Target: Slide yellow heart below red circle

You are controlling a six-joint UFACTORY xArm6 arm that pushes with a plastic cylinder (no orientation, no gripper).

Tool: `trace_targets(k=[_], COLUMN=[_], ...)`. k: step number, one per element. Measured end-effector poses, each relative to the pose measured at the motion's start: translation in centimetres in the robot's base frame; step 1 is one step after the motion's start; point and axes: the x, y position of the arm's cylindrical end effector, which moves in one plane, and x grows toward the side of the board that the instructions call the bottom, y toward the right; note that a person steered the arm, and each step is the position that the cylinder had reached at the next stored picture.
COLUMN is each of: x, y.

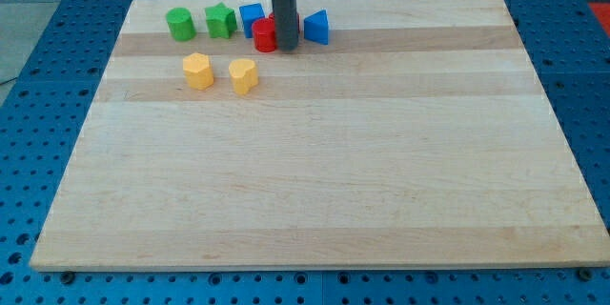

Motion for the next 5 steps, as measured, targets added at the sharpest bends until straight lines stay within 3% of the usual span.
trace_targets(k=[3,4,5], x=[0.0,0.4,2.9], y=[-0.7,0.8,6.8])
